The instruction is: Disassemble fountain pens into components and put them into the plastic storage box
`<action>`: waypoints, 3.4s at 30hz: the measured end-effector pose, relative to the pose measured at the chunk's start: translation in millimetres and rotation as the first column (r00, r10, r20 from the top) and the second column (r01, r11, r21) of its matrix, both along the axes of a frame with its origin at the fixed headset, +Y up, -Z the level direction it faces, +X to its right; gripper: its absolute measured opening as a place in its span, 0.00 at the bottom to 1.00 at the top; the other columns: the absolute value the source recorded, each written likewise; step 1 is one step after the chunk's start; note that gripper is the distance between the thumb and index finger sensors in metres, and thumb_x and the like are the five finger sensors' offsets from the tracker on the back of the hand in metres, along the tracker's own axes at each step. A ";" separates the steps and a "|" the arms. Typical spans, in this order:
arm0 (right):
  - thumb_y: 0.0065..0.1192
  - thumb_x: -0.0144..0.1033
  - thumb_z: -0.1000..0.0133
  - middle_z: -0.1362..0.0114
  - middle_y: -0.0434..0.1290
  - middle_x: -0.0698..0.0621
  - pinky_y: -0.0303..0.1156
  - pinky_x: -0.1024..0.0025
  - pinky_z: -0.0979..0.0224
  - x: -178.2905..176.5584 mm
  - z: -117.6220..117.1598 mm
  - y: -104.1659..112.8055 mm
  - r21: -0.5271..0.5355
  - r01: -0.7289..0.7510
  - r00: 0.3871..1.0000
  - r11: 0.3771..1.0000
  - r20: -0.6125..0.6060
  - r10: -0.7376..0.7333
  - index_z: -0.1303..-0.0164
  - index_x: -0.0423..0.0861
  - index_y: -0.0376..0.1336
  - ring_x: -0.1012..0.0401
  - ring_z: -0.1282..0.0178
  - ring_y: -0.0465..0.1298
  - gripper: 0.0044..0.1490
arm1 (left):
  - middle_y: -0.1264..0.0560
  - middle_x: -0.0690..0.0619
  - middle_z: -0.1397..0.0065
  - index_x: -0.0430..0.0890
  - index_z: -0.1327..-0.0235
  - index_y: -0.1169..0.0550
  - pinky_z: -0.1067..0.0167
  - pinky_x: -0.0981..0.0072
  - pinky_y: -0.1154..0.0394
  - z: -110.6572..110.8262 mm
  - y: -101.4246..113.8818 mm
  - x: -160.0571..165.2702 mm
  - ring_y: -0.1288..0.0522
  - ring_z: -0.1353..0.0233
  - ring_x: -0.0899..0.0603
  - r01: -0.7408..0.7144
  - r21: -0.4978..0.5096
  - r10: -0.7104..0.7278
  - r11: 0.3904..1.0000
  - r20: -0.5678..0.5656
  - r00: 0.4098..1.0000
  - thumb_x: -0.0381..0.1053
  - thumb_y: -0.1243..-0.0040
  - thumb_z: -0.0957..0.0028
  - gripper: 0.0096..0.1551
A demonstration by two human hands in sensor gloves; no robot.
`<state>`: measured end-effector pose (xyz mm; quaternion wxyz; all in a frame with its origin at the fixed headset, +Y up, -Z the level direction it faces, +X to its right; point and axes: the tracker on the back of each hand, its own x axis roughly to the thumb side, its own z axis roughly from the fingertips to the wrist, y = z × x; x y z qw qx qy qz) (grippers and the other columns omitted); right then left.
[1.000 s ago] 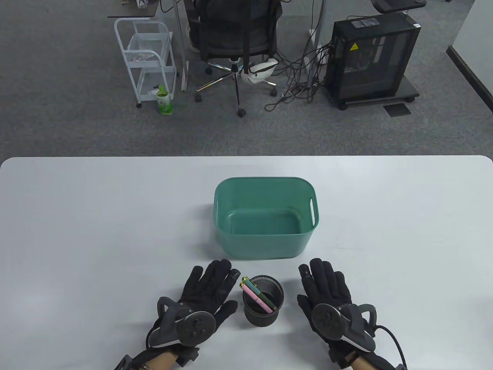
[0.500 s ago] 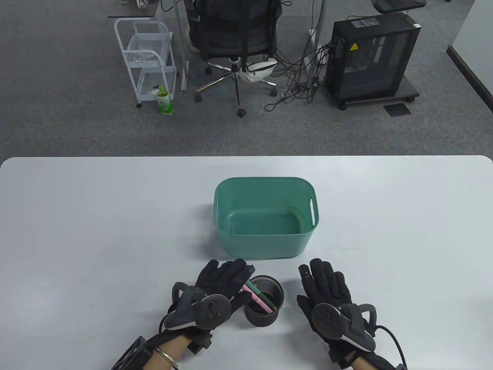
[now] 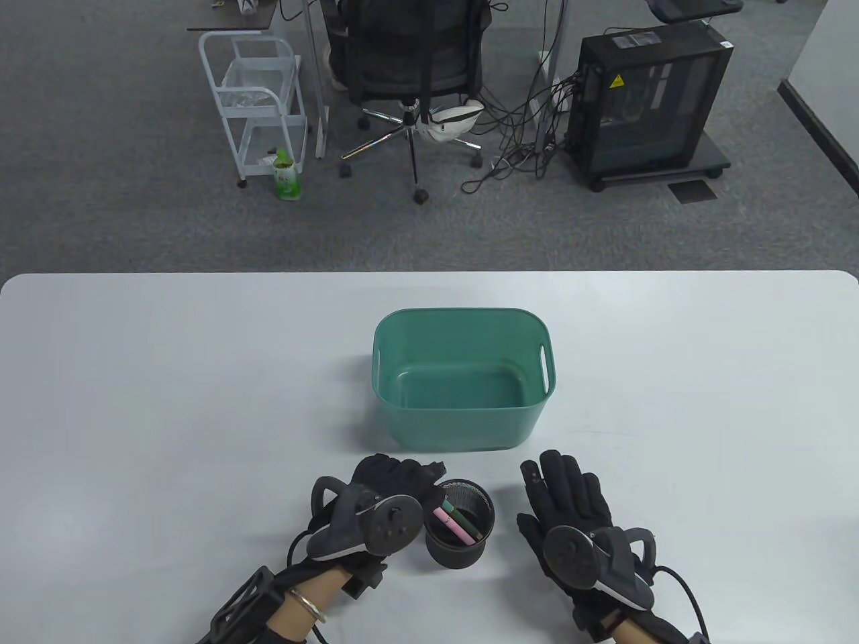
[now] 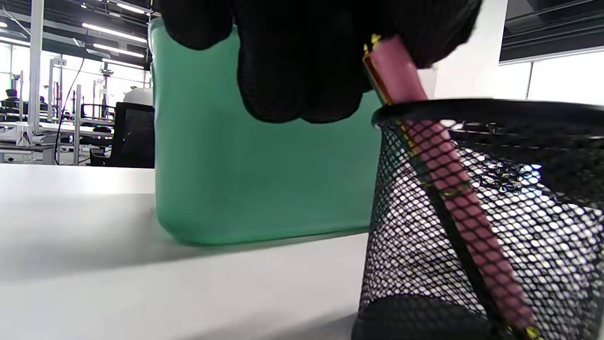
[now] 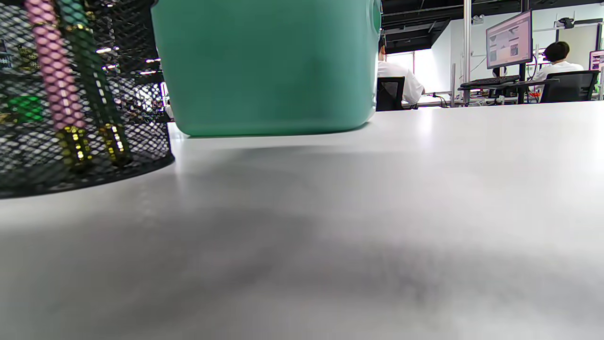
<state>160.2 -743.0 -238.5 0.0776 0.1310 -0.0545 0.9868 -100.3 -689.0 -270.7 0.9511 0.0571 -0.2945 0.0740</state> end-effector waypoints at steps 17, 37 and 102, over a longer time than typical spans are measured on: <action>0.40 0.54 0.36 0.10 0.35 0.46 0.40 0.50 0.13 -0.1 -0.2 0.0 -0.004 0.000 1.000 1.000 0.000 0.000 0.09 0.48 0.43 0.47 0.11 0.42 0.45 | 0.16 0.54 0.37 0.47 0.35 0.17 0.24 0.43 0.34 0.5 3.9 5.4 0.18 0.39 0.47 0.002 -0.004 -0.002 1.000 0.049 0.999 0.52 0.41 0.31 0.19; 0.40 0.54 0.36 0.10 0.35 0.46 0.40 0.50 0.13 -0.7 -0.5 -0.1 -0.006 0.006 1.000 1.000 -0.009 -0.006 0.09 0.48 0.43 0.47 0.11 0.42 0.45 | 0.16 0.50 0.37 0.45 0.34 0.18 0.24 0.45 0.34 22.2 49.5 -5.0 0.17 0.39 0.45 -0.184 0.199 0.175 0.962 0.064 0.983 0.51 0.42 0.31 0.20; 0.55 0.56 0.38 0.22 0.70 0.45 0.70 0.54 0.27 -66.3 6.6 93.5 0.281 0.400 0.900 0.872 -0.298 -0.317 0.16 0.48 0.58 0.55 0.31 0.78 0.41 | 0.19 0.45 0.36 0.41 0.33 0.21 0.28 0.59 0.25 40.4 78.3 -26.6 0.12 0.46 0.53 -0.539 0.373 0.483 0.755 0.239 0.843 0.49 0.45 0.29 0.19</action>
